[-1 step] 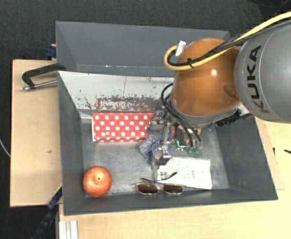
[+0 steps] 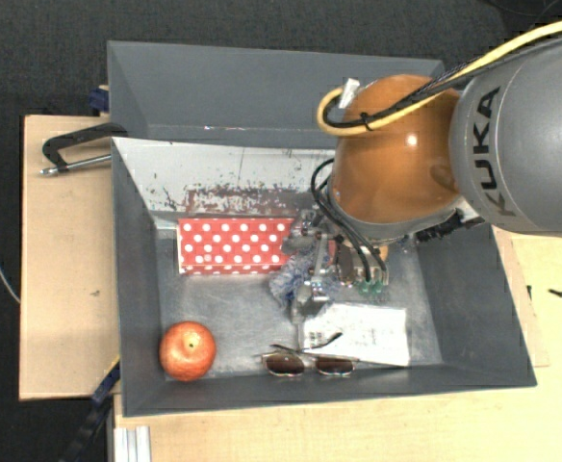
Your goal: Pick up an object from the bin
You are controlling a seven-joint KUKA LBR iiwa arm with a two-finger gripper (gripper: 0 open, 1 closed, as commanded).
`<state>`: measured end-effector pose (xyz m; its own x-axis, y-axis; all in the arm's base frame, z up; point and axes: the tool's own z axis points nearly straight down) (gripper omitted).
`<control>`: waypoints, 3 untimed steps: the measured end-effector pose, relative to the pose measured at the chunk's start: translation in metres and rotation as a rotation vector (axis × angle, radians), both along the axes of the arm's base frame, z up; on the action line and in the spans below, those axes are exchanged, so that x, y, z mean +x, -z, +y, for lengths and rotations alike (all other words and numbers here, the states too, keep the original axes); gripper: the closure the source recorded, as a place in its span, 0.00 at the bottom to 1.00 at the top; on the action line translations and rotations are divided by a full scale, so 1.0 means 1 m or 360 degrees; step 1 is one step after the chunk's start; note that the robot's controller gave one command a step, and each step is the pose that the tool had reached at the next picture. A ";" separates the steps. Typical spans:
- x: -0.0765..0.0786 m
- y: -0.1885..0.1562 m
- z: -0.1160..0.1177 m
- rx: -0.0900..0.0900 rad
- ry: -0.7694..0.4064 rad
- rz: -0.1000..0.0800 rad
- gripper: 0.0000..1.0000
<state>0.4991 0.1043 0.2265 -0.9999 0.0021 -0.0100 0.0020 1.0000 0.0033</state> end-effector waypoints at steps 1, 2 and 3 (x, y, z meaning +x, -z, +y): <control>0.014 0.079 -0.013 -0.0001 0.0039 0.0007 0.00; 0.012 0.113 -0.016 -0.0005 0.0029 0.0025 0.00; 0.009 0.076 -0.054 -0.0002 -0.0229 0.0016 0.00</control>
Offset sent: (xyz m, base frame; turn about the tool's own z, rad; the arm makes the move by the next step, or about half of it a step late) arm 0.0152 -0.0245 -0.0590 -0.0158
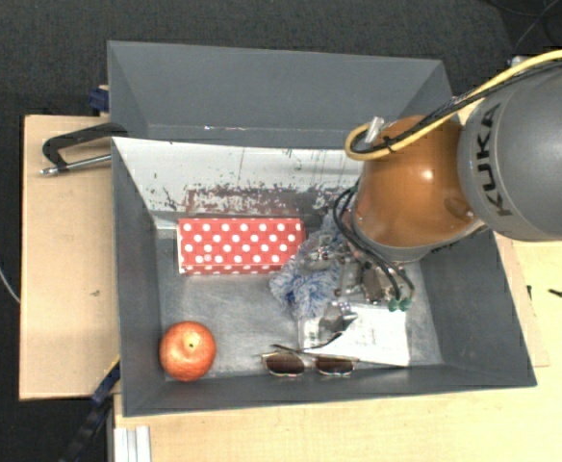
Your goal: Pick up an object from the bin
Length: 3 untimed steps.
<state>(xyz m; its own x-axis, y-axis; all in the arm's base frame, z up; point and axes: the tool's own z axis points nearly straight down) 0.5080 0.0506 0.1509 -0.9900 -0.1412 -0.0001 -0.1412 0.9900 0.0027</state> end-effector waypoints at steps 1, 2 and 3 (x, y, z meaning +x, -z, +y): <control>0.039 0.064 -0.010 0.0001 0.0112 -0.0014 1.00; 0.039 0.064 -0.010 0.0001 0.0112 -0.0014 1.00; 0.024 -0.068 -0.032 -0.0002 -0.0044 -0.0008 1.00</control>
Offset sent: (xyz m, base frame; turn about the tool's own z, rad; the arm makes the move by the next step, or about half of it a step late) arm 0.0000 0.0000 0.0000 0.0000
